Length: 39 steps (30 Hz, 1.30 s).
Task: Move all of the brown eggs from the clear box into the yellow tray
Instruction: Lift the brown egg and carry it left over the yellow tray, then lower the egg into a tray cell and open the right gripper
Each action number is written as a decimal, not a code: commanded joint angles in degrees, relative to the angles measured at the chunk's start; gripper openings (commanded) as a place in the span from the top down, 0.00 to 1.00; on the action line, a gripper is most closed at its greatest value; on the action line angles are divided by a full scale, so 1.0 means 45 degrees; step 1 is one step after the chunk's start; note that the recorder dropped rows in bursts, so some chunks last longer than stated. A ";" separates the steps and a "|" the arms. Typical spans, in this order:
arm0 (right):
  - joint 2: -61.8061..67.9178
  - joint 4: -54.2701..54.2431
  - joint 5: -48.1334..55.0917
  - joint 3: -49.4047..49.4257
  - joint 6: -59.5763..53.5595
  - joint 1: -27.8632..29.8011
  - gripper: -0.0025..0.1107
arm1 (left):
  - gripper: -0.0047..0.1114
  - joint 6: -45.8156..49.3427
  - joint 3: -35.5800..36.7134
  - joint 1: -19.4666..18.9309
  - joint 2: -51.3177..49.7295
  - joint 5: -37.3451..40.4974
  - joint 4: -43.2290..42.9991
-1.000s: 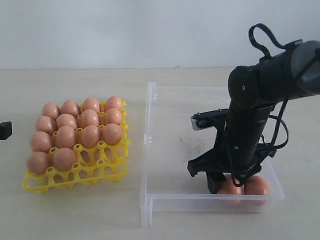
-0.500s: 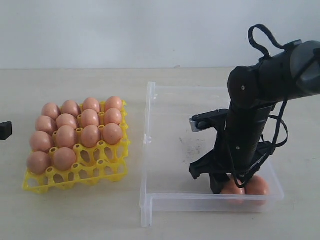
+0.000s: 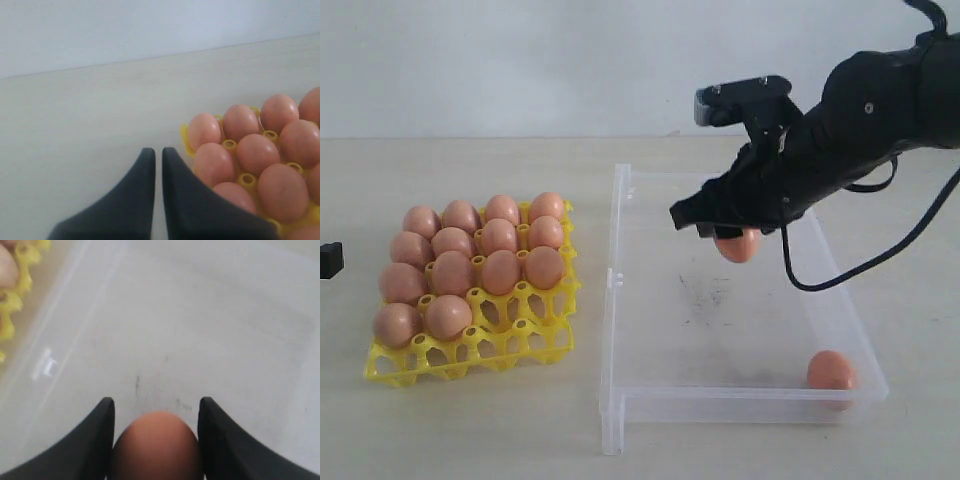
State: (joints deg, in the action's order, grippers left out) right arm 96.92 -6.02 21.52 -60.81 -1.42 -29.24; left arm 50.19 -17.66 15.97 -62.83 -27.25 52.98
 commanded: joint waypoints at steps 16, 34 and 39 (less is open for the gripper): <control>0.2243 0.3497 -1.0338 0.0026 0.0516 -0.4049 0.98 | 0.93 -0.0094 0.0055 -0.0025 0.0099 -0.0405 -0.0059; 0.6041 1.0702 -1.6658 -0.0141 0.4102 -0.3211 0.98 | 0.93 -0.0094 0.0055 -0.0025 0.0099 -0.0369 -0.0059; 0.6563 1.0726 -1.6184 -0.1121 0.4532 -0.3211 0.98 | 0.93 -0.0094 0.0055 -0.0025 0.0099 -0.0369 -0.0059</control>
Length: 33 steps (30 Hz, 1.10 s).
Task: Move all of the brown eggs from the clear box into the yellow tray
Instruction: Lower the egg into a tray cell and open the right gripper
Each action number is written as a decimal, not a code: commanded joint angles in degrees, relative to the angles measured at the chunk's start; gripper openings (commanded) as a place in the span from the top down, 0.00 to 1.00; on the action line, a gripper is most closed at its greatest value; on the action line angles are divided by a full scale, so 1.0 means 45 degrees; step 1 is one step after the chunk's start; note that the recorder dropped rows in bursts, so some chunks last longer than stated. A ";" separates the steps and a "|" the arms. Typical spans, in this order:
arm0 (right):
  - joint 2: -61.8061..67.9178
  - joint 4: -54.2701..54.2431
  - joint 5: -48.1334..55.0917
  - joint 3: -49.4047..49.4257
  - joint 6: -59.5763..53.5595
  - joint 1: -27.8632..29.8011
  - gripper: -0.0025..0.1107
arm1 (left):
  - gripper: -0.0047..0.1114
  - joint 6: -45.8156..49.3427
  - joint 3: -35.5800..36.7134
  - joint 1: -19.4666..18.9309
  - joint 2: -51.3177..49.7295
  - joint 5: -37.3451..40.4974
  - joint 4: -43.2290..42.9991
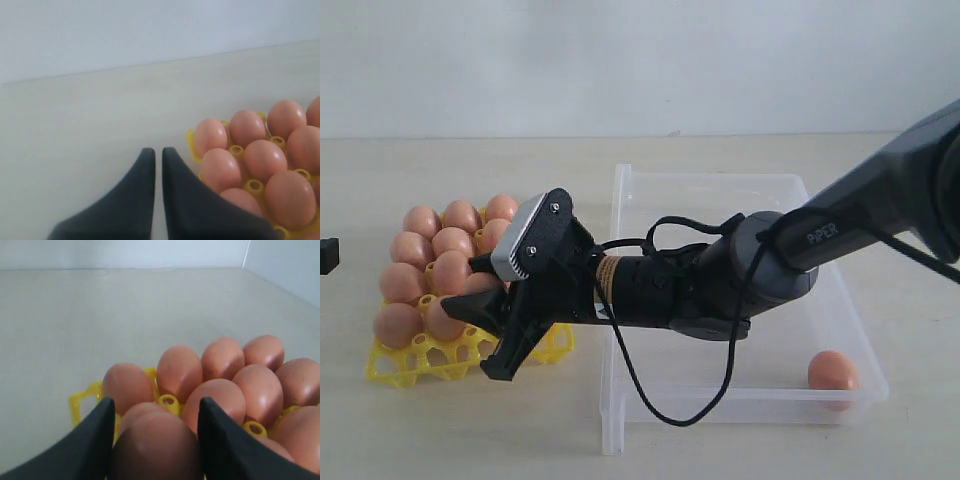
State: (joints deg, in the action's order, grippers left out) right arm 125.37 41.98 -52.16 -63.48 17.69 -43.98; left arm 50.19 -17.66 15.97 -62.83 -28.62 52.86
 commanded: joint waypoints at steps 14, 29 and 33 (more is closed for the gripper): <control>0.0285 -0.0413 0.0989 -0.0655 -0.0304 0.0065 0.98 | 0.93 -0.0094 0.0055 -0.0025 0.0099 -0.0063 0.0012; 0.0285 -0.0981 0.1219 -0.0655 -0.0488 0.0065 0.98 | 0.93 -0.0094 0.0055 -0.0025 0.0099 -0.0011 0.0014; 0.0285 -0.0981 0.1669 -0.0655 -0.0488 0.0065 0.98 | 0.93 -0.0094 0.0055 -0.0025 0.0099 -0.0011 0.0014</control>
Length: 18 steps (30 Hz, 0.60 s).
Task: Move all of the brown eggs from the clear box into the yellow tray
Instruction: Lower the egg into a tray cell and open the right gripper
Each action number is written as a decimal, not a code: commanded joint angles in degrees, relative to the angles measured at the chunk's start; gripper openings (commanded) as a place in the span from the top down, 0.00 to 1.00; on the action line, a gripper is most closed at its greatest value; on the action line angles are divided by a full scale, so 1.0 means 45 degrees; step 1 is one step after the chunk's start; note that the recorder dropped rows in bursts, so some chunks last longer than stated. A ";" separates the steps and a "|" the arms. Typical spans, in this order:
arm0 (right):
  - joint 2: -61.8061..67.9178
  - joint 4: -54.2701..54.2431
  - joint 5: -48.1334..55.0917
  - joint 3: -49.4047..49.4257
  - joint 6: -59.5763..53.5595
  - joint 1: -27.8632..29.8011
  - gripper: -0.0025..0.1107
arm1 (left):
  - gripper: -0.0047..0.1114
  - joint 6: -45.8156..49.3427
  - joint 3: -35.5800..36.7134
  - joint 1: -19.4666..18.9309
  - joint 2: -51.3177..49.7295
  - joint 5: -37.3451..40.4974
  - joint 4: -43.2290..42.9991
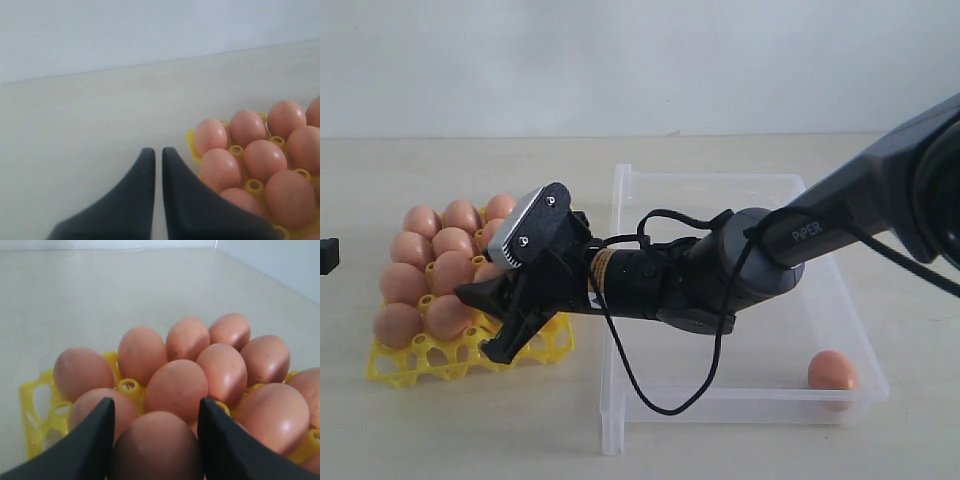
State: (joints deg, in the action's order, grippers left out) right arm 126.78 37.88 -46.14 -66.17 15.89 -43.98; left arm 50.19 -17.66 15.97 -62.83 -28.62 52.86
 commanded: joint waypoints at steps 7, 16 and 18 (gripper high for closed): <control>-0.0028 0.0044 0.0370 -0.0056 -0.0088 0.0065 0.98 | 0.93 -0.0094 0.0055 -0.0025 0.0099 -0.0011 0.0014; -0.0028 0.0349 0.0496 -0.0108 -0.0088 0.0034 0.98 | 0.93 -0.0094 0.0055 -0.0025 0.0099 -0.0011 0.0014; -0.0028 0.0350 0.0700 -0.0155 -0.0088 0.0018 0.98 | 0.93 -0.0094 0.0055 -0.0025 0.0099 -0.0043 0.0014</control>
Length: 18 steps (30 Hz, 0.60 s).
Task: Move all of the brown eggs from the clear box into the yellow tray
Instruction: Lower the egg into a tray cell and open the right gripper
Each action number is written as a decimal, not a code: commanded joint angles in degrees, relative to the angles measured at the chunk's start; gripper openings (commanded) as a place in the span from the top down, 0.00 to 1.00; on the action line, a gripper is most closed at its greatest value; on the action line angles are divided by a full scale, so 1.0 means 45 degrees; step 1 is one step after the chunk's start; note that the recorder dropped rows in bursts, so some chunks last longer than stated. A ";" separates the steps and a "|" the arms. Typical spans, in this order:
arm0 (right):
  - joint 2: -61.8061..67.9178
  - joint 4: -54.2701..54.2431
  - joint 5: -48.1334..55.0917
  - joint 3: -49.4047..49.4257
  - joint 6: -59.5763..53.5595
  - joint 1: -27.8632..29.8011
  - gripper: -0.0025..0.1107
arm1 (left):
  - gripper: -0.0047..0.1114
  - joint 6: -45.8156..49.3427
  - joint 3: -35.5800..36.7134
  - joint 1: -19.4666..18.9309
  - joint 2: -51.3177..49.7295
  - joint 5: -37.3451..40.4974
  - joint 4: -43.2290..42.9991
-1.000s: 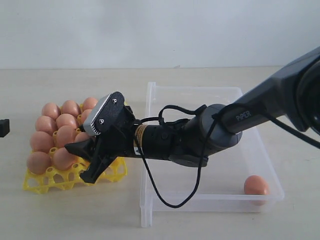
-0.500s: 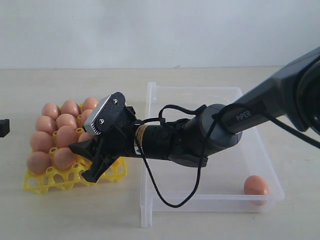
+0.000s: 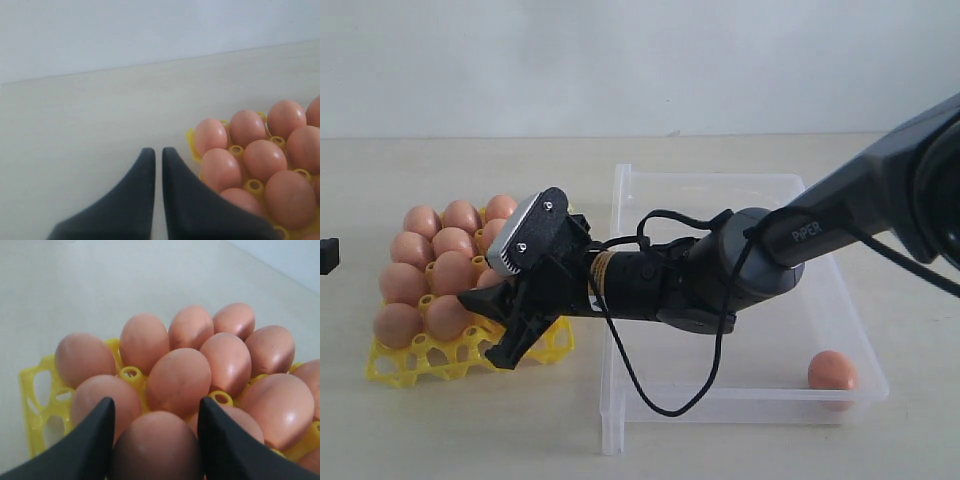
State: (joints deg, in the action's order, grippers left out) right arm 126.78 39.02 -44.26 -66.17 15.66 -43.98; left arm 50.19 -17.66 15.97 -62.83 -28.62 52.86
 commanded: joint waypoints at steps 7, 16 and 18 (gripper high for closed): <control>-0.0028 0.0226 0.0449 -0.0181 -0.0038 0.0018 0.88 | 0.93 -0.0094 0.0055 -0.0025 0.0099 -0.0043 0.0014; -0.0028 -0.0326 0.0561 -0.0181 0.0257 0.0018 0.50 | 0.93 -0.0094 0.0055 -0.0025 0.0099 -0.0043 0.0014; -0.0028 -0.0326 0.0561 -0.0181 0.0257 0.0018 0.50 | 0.93 -0.0094 0.0055 -0.0025 0.0099 -0.0068 0.0014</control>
State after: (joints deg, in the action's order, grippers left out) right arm 126.78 38.44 -42.76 -66.79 16.62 -43.98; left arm 50.19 -17.66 15.97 -62.83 -28.72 52.86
